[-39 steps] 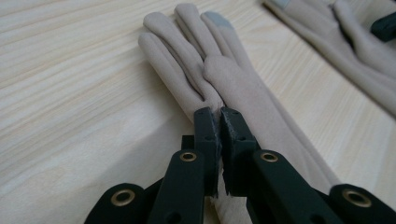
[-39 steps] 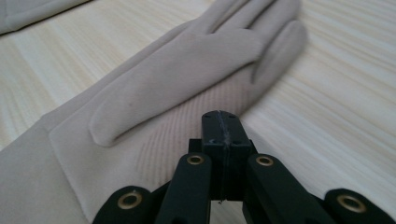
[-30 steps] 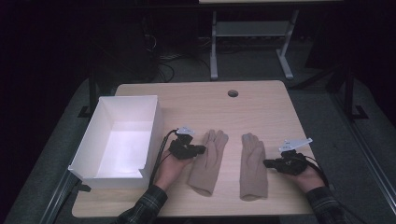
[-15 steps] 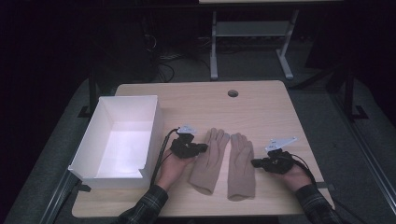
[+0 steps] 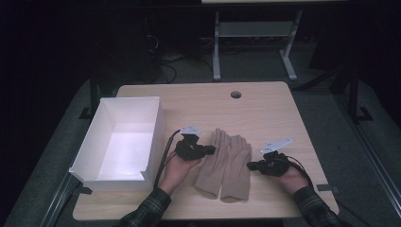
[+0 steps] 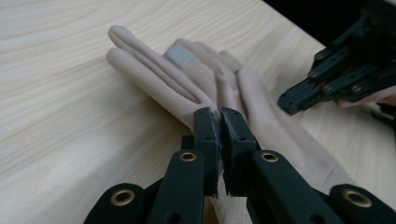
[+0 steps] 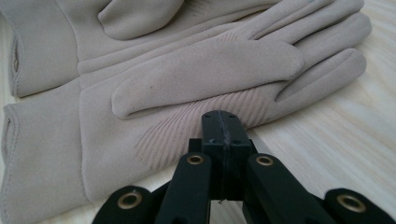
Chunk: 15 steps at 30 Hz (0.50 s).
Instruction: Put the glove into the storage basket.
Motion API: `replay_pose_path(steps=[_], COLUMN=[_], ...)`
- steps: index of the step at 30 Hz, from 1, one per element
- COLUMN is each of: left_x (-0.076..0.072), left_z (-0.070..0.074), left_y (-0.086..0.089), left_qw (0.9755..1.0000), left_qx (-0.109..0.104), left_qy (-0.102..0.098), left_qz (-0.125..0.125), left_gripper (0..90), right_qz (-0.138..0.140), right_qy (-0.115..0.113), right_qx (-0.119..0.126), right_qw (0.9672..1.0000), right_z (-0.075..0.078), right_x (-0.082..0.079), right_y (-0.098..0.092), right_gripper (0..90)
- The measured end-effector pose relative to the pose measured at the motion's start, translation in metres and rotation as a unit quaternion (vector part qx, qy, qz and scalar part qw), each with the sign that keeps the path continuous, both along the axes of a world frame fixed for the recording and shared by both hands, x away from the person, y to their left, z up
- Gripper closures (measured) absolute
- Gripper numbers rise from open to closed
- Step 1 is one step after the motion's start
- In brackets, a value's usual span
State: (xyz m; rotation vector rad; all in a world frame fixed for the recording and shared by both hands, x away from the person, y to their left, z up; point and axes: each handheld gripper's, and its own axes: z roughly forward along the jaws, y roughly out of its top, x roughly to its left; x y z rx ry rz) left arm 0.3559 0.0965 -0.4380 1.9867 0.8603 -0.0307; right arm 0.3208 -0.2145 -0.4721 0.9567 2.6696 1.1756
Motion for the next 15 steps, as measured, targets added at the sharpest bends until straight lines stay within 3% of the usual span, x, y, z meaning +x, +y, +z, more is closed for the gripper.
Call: replay_pose_path(steps=[6,15], left_x=[0.003,0.004], left_z=[0.006,0.012], left_y=[-0.006,-0.027], left_qw=[0.9997,0.9992], left_qx=[-0.020,-0.024], left_qy=[0.007,0.002], left_qz=[-0.009,-0.032], left_gripper=[85.4,85.5], right_qz=[0.003,0.006], right_qy=[0.001,0.002], right_qx=[0.004,0.007], right_qw=[1.0000,1.0000], right_z=[-0.001,-0.001], right_x=[0.001,0.002], right_y=[0.008,0.017], right_gripper=[89.9,90.0])
